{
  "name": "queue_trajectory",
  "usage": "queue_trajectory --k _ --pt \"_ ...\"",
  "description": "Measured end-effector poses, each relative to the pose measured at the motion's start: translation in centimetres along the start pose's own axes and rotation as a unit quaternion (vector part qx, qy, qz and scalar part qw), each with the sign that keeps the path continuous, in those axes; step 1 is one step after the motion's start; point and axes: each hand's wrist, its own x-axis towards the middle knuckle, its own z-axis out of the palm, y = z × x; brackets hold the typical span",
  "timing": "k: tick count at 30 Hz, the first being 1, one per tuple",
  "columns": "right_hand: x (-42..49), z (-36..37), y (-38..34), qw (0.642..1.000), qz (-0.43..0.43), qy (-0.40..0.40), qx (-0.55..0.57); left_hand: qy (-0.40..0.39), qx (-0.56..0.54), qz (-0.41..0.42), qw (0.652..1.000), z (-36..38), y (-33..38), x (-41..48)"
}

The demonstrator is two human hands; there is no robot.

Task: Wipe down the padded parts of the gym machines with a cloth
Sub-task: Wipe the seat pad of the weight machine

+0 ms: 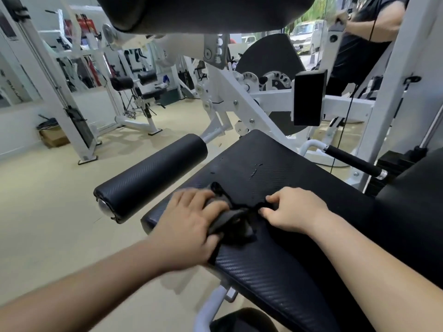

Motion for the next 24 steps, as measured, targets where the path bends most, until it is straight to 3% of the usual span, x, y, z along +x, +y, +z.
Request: queue_trajectory --k 3,7,9,13,17,24 --pt "1.3 -1.5 -0.3 0.999 0.002 -0.035 -0.011 -0.054 0.057 -0.060 0.995 0.4 -1.5 6.2" --pt "1.8 -2.7 0.6 0.998 0.011 -0.054 -0.006 -0.100 0.008 -0.161 0.982 1.7 0.0 13.3" --pt "1.8 -2.1 1.1 0.999 0.018 -0.028 0.010 -0.094 0.008 -0.154 0.984 1.9 1.7 13.2" --pt "2.5 -1.5 1.6 0.993 0.062 0.091 0.045 -0.081 0.022 -0.036 0.996 1.1 1.3 9.3" --pt "4.1 -1.5 3.8 0.985 0.132 0.039 0.105 -0.115 0.031 -0.058 0.991 0.7 -1.6 13.2" --pt "5.8 -0.5 5.1 0.988 0.129 0.023 0.078 -0.112 0.024 -0.119 0.986 4.5 -0.5 25.0"
